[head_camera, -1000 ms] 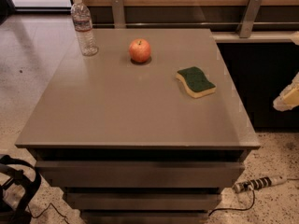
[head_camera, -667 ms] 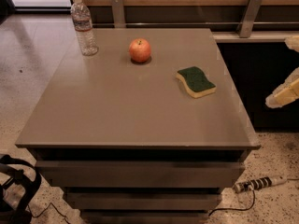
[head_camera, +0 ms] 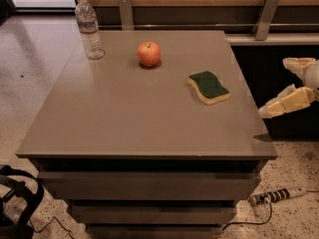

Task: Pick sponge

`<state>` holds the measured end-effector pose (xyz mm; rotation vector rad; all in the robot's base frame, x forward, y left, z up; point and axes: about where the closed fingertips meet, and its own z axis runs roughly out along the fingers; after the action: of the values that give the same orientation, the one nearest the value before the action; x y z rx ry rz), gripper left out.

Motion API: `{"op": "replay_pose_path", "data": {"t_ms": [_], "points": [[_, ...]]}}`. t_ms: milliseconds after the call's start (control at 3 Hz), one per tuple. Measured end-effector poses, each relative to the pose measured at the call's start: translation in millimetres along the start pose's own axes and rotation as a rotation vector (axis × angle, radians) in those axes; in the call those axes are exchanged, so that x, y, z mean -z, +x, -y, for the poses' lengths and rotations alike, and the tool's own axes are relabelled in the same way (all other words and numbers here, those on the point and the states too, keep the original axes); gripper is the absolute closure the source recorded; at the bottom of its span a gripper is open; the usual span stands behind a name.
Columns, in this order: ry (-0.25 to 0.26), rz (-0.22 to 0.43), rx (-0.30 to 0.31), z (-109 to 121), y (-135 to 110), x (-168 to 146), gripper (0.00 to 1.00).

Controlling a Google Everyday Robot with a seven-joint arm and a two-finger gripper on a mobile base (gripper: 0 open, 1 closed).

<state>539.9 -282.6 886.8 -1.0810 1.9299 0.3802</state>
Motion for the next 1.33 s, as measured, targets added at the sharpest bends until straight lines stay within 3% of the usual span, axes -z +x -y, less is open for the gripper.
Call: {"op": "replay_pose_path", "data": {"t_ms": [667,1333], "points": [[-0.023,0.018,0.003,0,-4,-13,0.0],[-0.089,0.116,0.019,2,-17,-62,0.0]]}}
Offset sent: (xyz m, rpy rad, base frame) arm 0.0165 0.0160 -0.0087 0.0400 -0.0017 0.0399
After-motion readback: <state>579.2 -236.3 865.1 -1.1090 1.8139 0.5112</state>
